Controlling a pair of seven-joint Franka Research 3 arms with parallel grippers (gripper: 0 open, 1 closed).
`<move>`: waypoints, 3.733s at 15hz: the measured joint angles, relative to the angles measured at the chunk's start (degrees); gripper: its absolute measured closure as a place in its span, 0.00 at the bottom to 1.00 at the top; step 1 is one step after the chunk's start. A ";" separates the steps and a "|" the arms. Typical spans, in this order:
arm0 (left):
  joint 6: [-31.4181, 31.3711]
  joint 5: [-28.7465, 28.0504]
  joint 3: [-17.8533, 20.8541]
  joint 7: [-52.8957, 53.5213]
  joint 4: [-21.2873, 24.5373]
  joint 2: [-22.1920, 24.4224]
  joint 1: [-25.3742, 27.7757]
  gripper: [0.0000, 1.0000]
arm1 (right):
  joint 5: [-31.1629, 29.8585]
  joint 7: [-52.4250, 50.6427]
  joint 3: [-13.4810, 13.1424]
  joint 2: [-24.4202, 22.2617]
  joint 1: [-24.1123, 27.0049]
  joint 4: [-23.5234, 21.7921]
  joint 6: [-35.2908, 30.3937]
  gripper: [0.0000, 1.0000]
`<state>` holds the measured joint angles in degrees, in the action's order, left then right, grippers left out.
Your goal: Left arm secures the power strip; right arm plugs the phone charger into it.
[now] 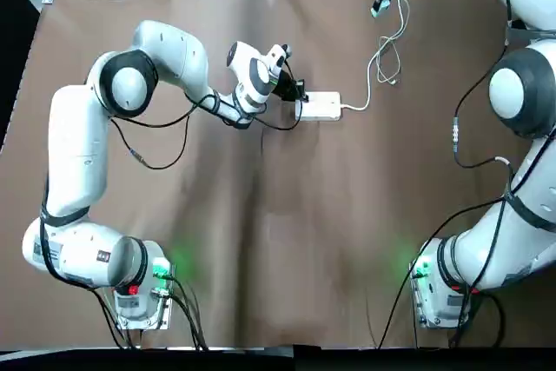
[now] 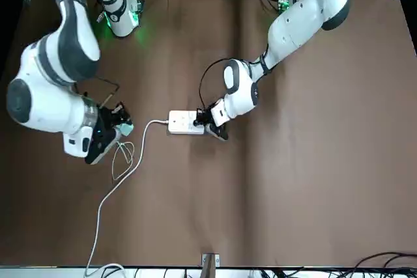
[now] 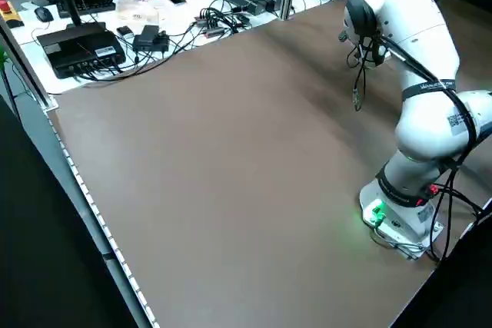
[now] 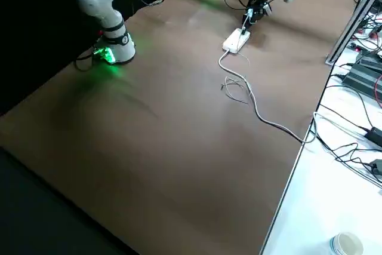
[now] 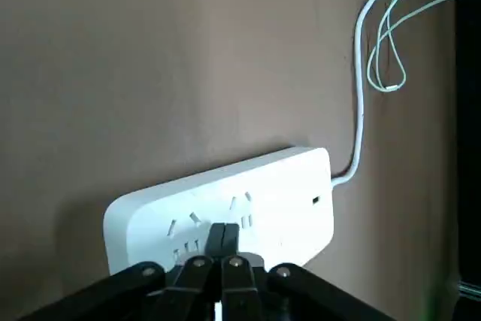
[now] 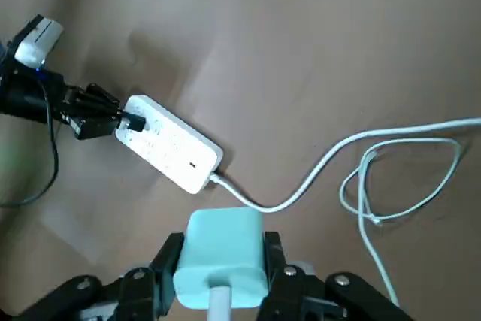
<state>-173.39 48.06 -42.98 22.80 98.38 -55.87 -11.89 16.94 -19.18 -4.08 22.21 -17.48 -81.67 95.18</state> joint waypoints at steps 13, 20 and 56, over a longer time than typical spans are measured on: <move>-0.01 0.00 -0.01 0.00 0.00 -0.01 0.00 0.99 | -0.19 27.45 0.05 4.40 -6.91 -2.25 0.50 0.52; -0.01 0.00 -0.01 0.00 -0.01 -0.01 0.00 0.99 | 2.70 34.11 0.14 9.67 -8.90 -2.30 0.84 0.52; -0.09 0.03 -0.02 0.02 -0.01 -0.01 -0.02 0.99 | 3.76 47.96 0.14 19.18 -17.45 -2.24 9.20 0.52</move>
<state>-173.48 48.10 -43.00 22.82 98.37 -55.88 -11.90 20.70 28.79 -3.94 41.39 -34.93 -83.90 104.37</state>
